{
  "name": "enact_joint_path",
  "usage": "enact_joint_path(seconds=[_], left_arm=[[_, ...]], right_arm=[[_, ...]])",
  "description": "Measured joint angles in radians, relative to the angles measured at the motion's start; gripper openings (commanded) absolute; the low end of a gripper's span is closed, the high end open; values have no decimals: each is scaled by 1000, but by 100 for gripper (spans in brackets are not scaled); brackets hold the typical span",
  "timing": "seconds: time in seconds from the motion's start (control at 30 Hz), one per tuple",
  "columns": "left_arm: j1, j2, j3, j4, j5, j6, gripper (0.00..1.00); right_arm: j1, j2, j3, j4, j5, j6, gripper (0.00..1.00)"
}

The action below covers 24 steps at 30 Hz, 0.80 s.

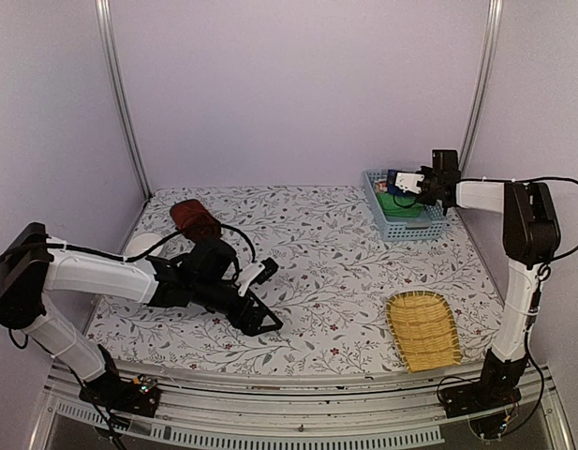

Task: Roll the towels
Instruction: Place the towel in the bin.

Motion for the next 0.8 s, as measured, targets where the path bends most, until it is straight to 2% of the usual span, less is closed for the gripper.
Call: enact_joint_path(seconds=[0.37,0.6,0.8], left_arm=[[-4,0,0,0,0,-4,89],[-5,0,0,0,-4,-10,89],[-5,8,0,0,-3,-18,89]], right_arm=[[-32,15,-69,196,-125,-169,2],[-68,47,-135,210,-195,-230,2],[-69,97,-111,207,-206,-251,2]])
